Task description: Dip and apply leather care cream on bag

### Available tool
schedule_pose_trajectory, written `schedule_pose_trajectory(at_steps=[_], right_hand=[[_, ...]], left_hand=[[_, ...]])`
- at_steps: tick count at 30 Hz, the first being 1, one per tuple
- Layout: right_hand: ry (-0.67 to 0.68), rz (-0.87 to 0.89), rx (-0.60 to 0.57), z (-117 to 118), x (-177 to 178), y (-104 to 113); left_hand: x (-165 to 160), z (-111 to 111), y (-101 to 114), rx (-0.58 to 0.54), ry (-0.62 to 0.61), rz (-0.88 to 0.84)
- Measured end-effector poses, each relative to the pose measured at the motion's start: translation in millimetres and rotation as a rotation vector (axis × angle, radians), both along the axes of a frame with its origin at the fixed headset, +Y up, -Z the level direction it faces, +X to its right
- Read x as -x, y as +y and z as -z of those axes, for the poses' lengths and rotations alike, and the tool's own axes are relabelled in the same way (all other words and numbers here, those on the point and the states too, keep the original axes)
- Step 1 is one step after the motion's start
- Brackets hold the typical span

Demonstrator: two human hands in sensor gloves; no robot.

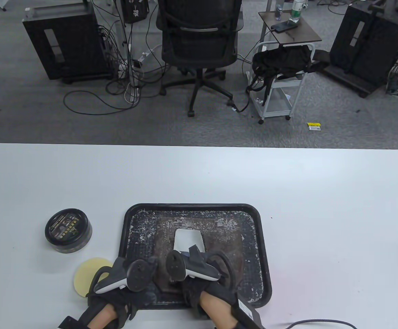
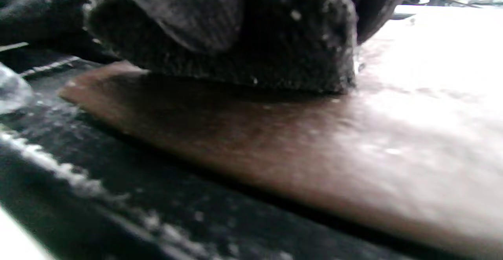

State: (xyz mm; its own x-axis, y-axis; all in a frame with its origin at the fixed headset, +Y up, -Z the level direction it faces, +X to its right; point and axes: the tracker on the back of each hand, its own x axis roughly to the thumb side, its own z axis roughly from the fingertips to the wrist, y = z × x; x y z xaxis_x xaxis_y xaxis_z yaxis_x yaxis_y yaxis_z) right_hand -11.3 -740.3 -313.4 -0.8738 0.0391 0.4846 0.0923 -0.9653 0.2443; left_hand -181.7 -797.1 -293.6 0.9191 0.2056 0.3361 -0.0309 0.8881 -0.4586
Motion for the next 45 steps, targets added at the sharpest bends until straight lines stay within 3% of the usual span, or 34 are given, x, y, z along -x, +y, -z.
schedule_pose_trajectory(at_steps=[7,18,33,45], right_hand=[[0.114,0.118,0.016,-10.4,26.7,-2.5],[0.189,0.108,0.103,-14.0,31.5,-4.5],[0.135,0.132,0.277,-7.6,7.0,-1.7],[0.011,0.014,0.268,2.8,-20.8,-0.5]], left_hand=[[-1.6,0.4,0.9,0.002,-0.004,0.024],[-3.9,0.1,1.6,0.014,0.003,0.055],[-6.0,-1.5,2.1,0.018,0.017,0.084],[-5.8,-1.8,2.0,0.021,0.021,0.088]])
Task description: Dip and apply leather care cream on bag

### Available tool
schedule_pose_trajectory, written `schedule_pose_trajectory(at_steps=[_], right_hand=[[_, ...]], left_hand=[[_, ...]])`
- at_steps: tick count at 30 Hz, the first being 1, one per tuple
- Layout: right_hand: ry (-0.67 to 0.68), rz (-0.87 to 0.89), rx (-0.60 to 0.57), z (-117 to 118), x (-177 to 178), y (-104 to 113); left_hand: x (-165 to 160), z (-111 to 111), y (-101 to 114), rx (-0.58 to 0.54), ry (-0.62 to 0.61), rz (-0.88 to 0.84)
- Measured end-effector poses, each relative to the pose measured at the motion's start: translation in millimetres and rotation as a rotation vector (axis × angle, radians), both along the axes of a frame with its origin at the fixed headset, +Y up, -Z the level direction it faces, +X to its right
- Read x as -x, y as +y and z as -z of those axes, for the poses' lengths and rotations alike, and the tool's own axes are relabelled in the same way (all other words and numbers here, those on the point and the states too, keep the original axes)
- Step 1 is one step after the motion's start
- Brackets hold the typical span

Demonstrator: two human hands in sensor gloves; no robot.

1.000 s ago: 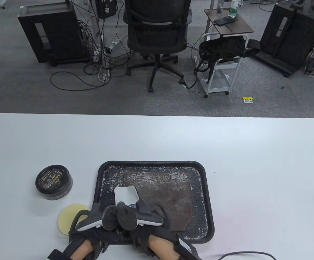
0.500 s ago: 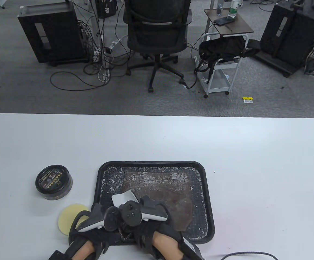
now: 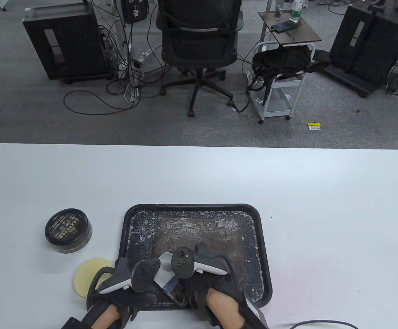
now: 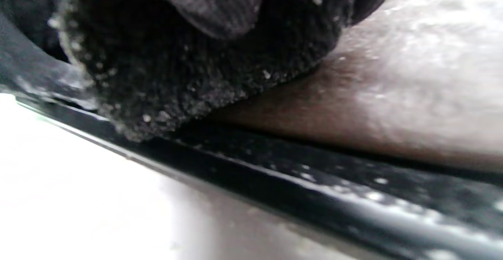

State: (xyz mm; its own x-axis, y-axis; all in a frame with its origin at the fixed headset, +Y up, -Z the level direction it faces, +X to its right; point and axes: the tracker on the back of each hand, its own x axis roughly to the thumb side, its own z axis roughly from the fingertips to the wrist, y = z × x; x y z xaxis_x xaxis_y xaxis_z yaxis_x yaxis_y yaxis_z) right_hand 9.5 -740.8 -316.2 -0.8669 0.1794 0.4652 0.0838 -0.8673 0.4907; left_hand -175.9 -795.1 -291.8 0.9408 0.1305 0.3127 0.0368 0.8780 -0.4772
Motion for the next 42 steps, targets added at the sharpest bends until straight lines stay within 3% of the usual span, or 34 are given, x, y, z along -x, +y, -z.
schedule_pose_trajectory(at_steps=[13,25,32,42], right_hand=[[-0.020,-0.171,-0.054,-2.6,-29.5,2.0],[-0.075,-0.144,-0.095,4.4,-79.6,7.3],[-0.152,0.008,-0.109,10.6,-119.3,6.8],[-0.232,0.018,-0.126,20.9,-156.7,8.0]], left_hand=[[-0.9,0.8,1.4,0.008,0.006,0.031],[-0.9,1.7,1.1,0.018,0.007,0.033],[-1.5,2.1,1.3,0.017,0.003,0.040],[-9.3,5.3,7.0,0.000,-0.043,0.124]])
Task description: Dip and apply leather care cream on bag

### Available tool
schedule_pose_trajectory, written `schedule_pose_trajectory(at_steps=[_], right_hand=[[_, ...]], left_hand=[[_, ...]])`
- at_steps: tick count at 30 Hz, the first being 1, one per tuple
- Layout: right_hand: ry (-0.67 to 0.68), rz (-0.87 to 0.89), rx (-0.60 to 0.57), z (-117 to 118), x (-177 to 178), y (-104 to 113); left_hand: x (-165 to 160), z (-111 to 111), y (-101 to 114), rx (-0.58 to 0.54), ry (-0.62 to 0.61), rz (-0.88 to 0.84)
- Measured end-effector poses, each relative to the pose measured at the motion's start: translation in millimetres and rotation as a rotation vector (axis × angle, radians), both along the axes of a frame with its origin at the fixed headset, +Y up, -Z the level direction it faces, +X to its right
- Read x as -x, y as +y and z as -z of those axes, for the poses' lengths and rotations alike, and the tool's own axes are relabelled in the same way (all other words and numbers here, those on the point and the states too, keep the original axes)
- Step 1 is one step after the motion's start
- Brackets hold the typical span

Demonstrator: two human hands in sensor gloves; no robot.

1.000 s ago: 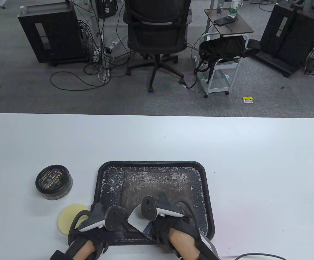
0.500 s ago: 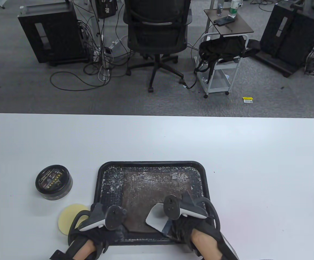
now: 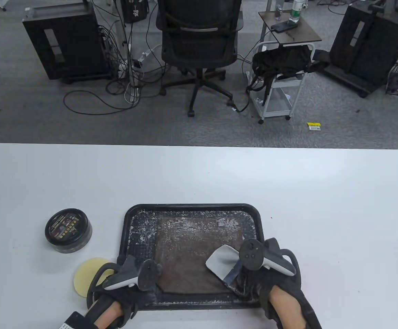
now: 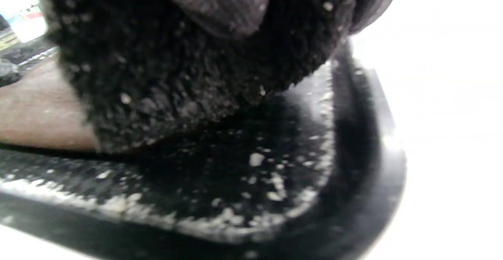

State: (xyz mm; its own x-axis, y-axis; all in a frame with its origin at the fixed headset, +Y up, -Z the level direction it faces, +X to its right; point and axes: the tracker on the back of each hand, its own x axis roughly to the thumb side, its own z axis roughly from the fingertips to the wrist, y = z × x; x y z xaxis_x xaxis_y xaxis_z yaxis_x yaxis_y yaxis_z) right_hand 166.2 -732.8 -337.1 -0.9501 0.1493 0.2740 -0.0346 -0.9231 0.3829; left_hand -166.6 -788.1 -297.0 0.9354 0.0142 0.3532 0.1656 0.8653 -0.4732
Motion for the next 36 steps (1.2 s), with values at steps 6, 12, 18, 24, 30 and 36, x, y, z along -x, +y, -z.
schedule_pose_trajectory(at_steps=[6,12,18,24,30,36], right_hand=[[-0.032,0.110,-0.042,3.3,-23.1,2.7],[-0.102,0.333,-0.355,-0.4,-47.6,25.4],[-0.158,0.442,-0.603,-8.0,-64.8,40.4],[-0.180,0.441,-0.655,-11.8,-67.1,42.8],[-0.195,0.447,-0.685,-15.8,-69.2,46.6],[-0.208,0.459,-0.696,-17.4,-70.3,47.2]], left_hand=[[-11.6,4.0,8.2,0.016,-0.005,0.065],[-31.2,16.1,26.2,-0.028,-0.047,0.117],[-68.0,20.1,44.6,-0.206,-0.134,0.181],[-117.9,20.4,60.4,-0.390,-0.247,0.043],[-169.7,27.3,60.3,-0.407,-0.167,-0.096],[-206.9,32.7,30.3,-0.239,-0.139,0.036]])
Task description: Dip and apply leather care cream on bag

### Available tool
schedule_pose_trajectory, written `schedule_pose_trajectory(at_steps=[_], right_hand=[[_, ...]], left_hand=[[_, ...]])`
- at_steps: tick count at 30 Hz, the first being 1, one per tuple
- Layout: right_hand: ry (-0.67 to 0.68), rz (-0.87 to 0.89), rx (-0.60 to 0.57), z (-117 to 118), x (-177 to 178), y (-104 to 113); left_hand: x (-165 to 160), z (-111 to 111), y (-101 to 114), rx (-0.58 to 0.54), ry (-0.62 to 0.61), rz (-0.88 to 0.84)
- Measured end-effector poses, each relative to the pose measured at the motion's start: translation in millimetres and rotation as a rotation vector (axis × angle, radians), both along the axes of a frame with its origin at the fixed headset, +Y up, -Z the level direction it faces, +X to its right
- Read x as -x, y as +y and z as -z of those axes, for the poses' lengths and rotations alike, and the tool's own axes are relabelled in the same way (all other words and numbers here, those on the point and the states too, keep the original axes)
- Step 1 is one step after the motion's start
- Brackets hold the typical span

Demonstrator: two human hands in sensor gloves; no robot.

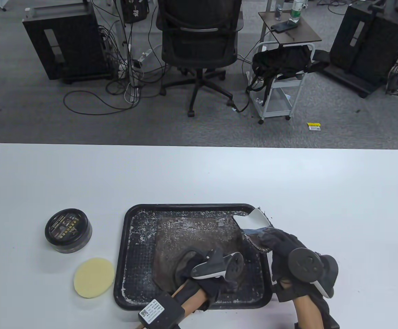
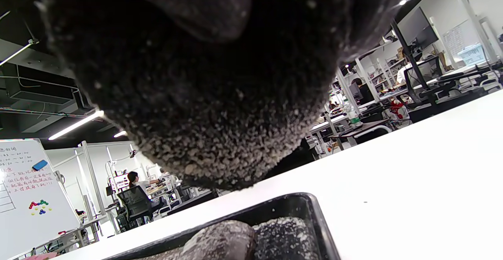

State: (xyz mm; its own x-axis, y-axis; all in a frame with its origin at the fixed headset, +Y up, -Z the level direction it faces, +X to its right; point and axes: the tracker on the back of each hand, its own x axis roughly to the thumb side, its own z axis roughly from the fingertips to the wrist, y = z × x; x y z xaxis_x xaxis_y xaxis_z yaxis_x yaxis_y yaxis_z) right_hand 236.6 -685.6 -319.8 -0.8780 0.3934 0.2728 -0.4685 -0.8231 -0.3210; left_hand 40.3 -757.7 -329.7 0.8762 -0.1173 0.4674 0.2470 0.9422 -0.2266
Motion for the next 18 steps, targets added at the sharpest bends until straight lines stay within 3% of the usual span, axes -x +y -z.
schedule_pose_trajectory(at_steps=[4,18], right_hand=[[-0.003,-0.001,-0.003,0.0,-0.1,-0.3],[-0.028,-0.013,0.023,-1.1,-0.7,-1.0]], left_hand=[[-12.3,0.0,-1.8,-0.020,0.001,0.108],[-21.2,-0.2,-0.2,-0.042,0.020,0.118]])
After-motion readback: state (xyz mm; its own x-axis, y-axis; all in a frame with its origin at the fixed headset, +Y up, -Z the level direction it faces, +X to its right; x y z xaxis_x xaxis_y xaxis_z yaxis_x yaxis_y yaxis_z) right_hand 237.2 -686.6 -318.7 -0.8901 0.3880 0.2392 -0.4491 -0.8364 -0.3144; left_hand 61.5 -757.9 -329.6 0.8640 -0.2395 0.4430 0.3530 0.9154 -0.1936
